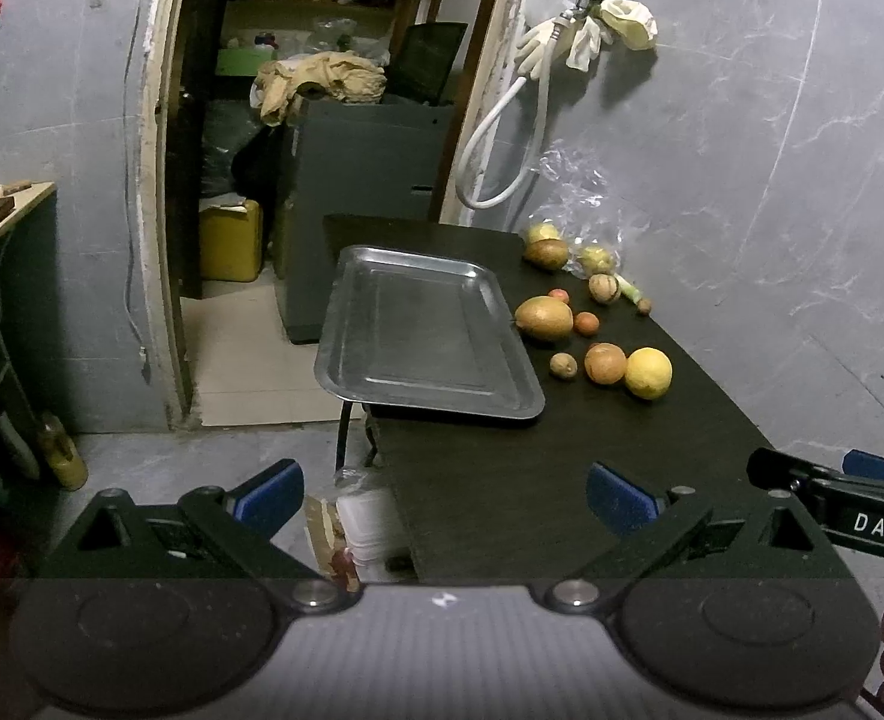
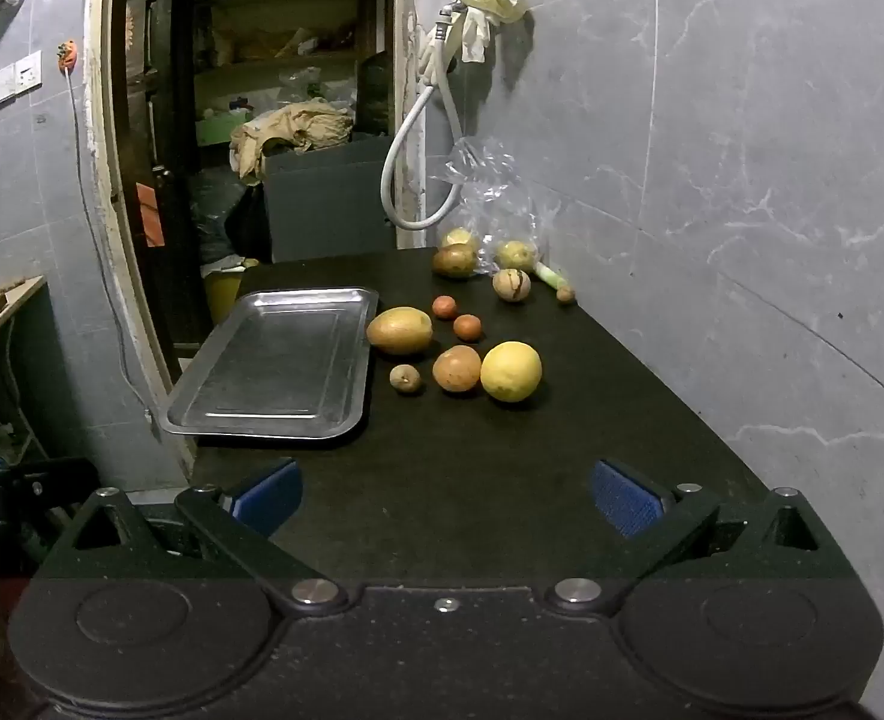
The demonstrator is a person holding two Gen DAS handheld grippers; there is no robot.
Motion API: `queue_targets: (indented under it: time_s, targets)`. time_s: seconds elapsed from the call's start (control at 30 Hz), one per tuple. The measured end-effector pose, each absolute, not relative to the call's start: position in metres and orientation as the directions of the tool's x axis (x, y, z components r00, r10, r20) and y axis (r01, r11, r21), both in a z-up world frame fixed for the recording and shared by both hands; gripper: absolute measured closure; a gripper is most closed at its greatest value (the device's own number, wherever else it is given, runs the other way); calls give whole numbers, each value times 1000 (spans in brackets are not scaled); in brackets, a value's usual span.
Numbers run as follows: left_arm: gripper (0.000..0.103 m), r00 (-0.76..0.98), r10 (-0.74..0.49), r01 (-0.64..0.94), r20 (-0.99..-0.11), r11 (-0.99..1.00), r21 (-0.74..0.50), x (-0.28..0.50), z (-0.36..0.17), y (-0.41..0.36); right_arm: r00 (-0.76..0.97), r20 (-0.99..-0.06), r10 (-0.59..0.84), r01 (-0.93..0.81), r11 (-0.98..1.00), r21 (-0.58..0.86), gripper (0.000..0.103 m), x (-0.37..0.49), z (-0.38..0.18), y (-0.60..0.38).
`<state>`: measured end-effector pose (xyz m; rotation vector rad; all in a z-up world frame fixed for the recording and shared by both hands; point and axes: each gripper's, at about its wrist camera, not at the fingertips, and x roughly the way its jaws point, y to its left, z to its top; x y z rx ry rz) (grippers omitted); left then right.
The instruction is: Organize fruits
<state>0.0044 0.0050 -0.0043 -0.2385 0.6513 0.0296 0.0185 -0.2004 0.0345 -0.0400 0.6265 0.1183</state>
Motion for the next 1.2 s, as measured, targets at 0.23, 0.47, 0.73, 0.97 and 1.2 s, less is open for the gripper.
queue_targets:
  time_s: [0.23, 0.47, 0.73, 0.97, 1.2]
  targets:
    - [0, 793, -45, -104, -607, 973, -208, 5, -4, 3, 802, -589, 98, -121, 993, -1, 0, 19, 34, -201]
    - [0, 791, -44, -105, -610, 972, -208, 5, -4, 3, 801, -591, 101, -124, 992, 1, 0, 18, 37, -200]
    - [0, 787, -39, -111, -615, 973, -204, 5, -4, 1, 797, -595, 106, -127, 992, 6, 0, 14, 32, -206]
    - [0, 781, -40, -112, -623, 973, -203, 7, -3, -1, 794, -600, 100, -120, 993, 7, 0, 23, 31, -205]
    - [0, 780, -41, -112, -624, 973, -204, 8, -4, -1, 792, -603, 99, -115, 993, 12, 0, 23, 32, -206]
